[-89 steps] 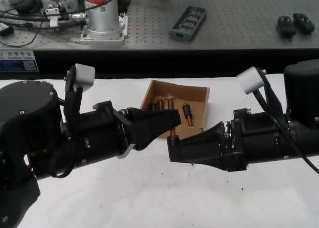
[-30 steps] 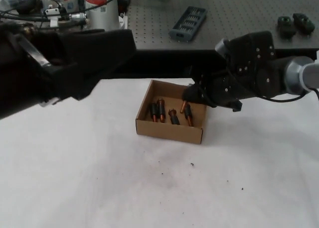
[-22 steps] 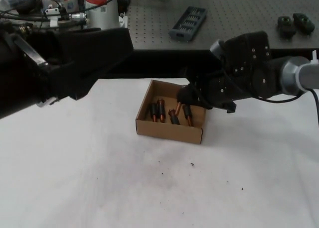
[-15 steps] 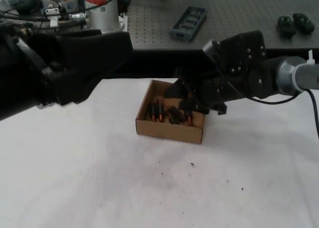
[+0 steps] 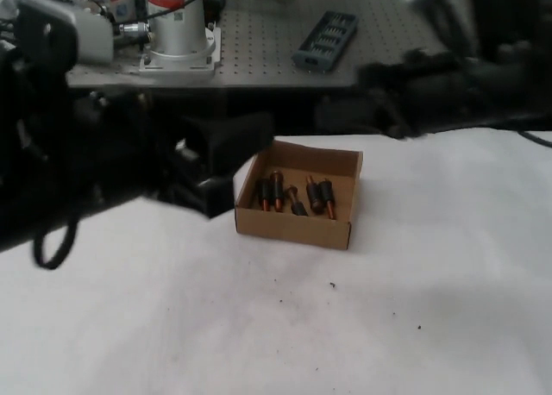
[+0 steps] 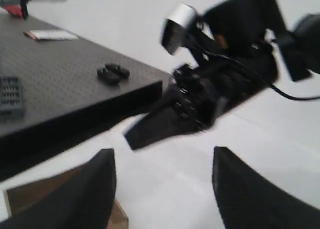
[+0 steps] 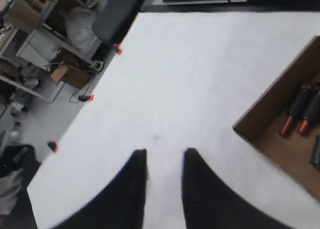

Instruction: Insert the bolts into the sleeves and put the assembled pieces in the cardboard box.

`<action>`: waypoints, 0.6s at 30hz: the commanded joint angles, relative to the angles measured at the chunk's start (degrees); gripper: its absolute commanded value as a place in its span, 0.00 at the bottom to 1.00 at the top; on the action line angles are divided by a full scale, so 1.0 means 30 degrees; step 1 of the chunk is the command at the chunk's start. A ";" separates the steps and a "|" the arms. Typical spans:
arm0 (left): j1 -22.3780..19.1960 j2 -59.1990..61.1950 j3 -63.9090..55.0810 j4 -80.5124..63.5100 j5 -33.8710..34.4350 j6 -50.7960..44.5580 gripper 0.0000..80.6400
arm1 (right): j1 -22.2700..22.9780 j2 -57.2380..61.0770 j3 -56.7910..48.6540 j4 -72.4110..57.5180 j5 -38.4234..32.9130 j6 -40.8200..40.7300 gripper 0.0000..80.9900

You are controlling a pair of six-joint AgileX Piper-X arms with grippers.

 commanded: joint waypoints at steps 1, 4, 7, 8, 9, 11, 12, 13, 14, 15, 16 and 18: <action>-0.0359 -0.0123 -0.0182 -0.1551 -0.2183 0.0810 0.52 | -0.0079 -0.0889 0.1770 -0.1391 0.0830 -0.0271 0.13; -0.0370 -0.0116 -0.0182 -0.0099 -0.2987 0.0943 0.52 | -0.0079 -0.3849 0.5004 -0.4784 0.2515 0.1051 0.11; -0.0370 -0.0116 -0.0182 0.1926 -0.4322 0.1495 0.52 | -0.0079 -0.6431 0.7730 -0.7277 0.4057 0.1455 0.11; -0.0370 -0.0116 -0.0139 0.2330 -0.4774 0.1700 0.52 | -0.0079 -0.7250 0.8570 -0.7739 0.4407 0.1455 0.11; -0.0370 -0.0116 -0.0045 0.2560 -0.5107 0.1819 0.52 | -0.0079 -0.8031 0.9331 -0.7919 0.4662 0.1455 0.11; -0.0370 -0.0116 0.0206 0.2576 -0.5609 0.1929 0.52 | -0.0079 -0.9449 1.0719 -0.7948 0.4733 0.1455 0.11; -0.0370 -0.0116 0.0382 0.2576 -0.5610 0.1925 0.51 | -0.0079 -1.0103 1.1382 -0.7948 0.4733 0.1499 0.11; -0.0370 -0.0116 0.0576 0.2576 -0.5572 0.1886 0.49 | -0.0079 -1.0616 1.1895 -0.7948 0.4733 0.1541 0.11; -0.0370 -0.0204 0.0735 0.2616 -0.5354 0.1769 0.44 | -0.0079 -1.1240 1.2508 -0.7948 0.4586 0.1602 0.11; -0.0481 -0.0377 0.0966 0.2605 -0.5161 0.1409 0.38 | -0.0079 -1.1813 1.3068 -0.7948 0.4492 0.1723 0.11; -0.0547 -0.0657 0.1183 0.2653 -0.5151 0.0843 0.32 | -0.0079 -1.2289 1.3477 -0.7948 0.4495 0.1931 0.11; -0.0706 -0.1388 0.1595 0.2652 -0.5104 -0.0348 0.23 | -0.0079 -1.3446 1.4307 -0.7948 0.4495 0.2008 0.11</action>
